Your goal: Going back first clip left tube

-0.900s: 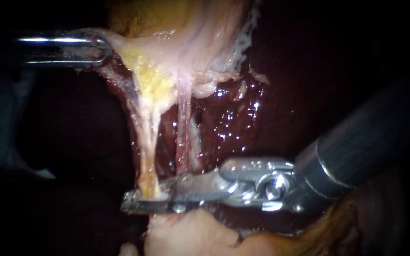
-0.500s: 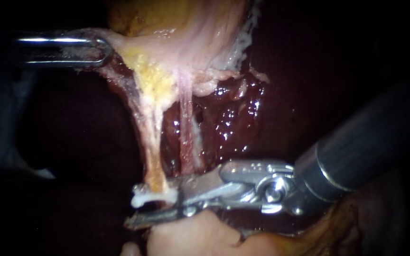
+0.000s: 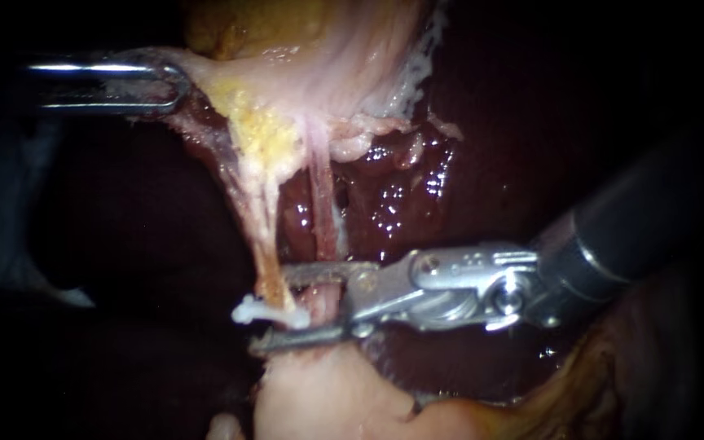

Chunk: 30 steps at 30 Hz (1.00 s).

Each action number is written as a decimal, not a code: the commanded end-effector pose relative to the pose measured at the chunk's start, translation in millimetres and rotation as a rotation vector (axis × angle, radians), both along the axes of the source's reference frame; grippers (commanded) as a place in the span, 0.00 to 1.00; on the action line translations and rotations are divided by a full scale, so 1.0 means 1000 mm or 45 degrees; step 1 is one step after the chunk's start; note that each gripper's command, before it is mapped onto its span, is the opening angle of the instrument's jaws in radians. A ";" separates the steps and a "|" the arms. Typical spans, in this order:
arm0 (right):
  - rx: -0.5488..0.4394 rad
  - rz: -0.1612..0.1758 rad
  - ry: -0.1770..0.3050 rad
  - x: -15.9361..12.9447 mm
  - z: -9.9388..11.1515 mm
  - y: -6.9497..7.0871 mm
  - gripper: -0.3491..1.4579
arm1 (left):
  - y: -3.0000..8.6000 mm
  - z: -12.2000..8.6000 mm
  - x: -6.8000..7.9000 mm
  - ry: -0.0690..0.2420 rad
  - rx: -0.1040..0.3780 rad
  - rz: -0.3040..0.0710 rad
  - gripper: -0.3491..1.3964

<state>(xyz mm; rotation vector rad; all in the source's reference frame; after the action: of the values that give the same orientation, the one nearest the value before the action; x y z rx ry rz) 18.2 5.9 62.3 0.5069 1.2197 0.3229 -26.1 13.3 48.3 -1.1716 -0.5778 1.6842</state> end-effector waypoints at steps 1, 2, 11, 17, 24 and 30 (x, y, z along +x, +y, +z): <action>-0.014 0.005 -0.002 -0.0008 -0.0005 0.0003 0.47 | 0.0000 0.0000 0.0000 -0.001 0.000 0.001 0.00; -0.033 -0.001 0.001 -0.0015 -0.0008 0.0006 0.47 | 0.0000 0.0000 0.0001 -0.001 0.000 0.001 0.00; -0.160 -0.022 0.012 -0.0093 -0.0043 0.0042 0.47 | 0.0000 0.0000 0.0003 -0.002 0.000 0.002 0.00; -0.195 -0.038 0.020 -0.0131 -0.0052 0.0055 0.47 | 0.0000 0.0000 0.0003 -0.002 0.000 0.002 0.00; -0.207 -0.046 0.025 -0.0146 -0.0050 0.0060 0.47 | 0.0000 0.0000 0.0002 -0.002 0.000 0.002 0.00; -0.207 -0.049 0.026 -0.0150 -0.0050 0.0059 0.47 | -0.0002 0.0005 -0.0003 0.002 -0.004 -0.002 0.00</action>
<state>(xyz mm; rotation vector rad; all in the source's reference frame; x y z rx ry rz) 3.2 11.8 57.3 0.3925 1.2430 0.1846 -26.6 13.1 48.8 -1.1755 -0.5728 1.6851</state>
